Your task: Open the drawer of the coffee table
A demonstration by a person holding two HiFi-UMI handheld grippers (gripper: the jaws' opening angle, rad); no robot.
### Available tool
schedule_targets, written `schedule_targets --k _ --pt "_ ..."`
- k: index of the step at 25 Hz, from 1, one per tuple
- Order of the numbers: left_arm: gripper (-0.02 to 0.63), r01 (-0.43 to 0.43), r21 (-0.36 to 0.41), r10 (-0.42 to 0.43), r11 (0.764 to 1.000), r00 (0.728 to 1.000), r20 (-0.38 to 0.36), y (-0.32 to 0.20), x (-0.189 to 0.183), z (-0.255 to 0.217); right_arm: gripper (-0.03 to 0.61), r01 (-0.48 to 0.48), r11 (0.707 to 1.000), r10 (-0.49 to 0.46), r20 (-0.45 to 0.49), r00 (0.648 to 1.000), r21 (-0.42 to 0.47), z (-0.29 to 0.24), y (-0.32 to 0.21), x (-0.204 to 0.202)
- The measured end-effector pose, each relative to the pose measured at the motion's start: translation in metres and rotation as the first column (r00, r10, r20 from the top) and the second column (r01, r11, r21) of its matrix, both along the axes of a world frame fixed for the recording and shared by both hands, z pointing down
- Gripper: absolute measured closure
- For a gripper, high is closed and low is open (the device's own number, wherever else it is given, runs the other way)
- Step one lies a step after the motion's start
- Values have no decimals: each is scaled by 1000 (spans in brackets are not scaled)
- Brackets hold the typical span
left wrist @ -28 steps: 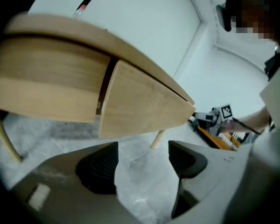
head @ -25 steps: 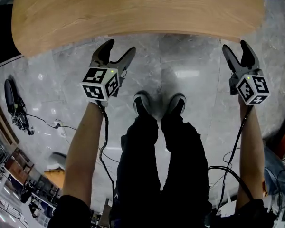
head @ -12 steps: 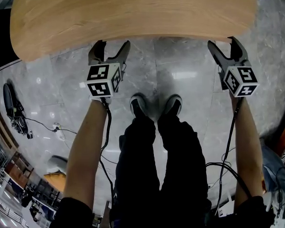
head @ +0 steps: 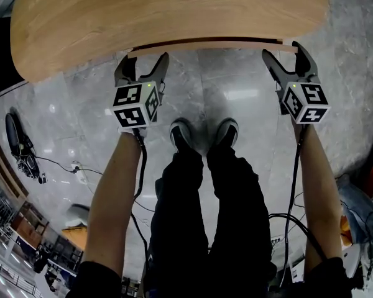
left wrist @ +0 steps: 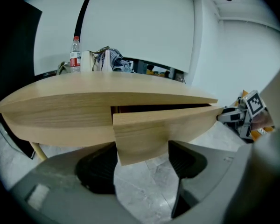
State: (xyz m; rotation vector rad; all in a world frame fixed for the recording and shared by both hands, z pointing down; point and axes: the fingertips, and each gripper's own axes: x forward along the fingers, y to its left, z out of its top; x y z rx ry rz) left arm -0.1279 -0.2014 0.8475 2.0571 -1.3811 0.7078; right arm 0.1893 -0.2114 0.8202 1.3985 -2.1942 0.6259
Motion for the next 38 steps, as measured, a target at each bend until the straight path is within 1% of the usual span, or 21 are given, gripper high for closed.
schedule_targets --k 5,11,16,20,24,28,34,38 --pt "265 3 -42 -3 999 1000 -6 26 1 0 192 6 1000 -6 -12 1000 -20 1 23 1" --pt "265 38 -106 -39 994 999 -9 60 4 -3 189 7 998 -9 -28 1000 -61 -1 55 4" --pt "265 27 -153 -28 988 1000 1 96 5 -3 189 19 993 -25 -45 999 -117 0 90 5" --pt "265 36 -184 -36 982 999 6 110 3 -2 184 9 990 -16 -50 999 -142 2 107 3" --pt "265 25 -211 -24 977 1000 11 121 0 1 181 -3 987 -5 -47 999 -160 5 121 0" --pt "265 23 -220 -22 975 1000 8 124 1 3 173 -12 986 5 -43 999 -167 7 126 -1" --pt "265 34 -212 -31 977 999 16 124 0 3 170 -15 985 6 -53 999 -171 7 126 -2" --pt "265 45 -216 -41 975 999 21 125 0 3 172 -25 984 19 -39 999 -176 8 127 -2"
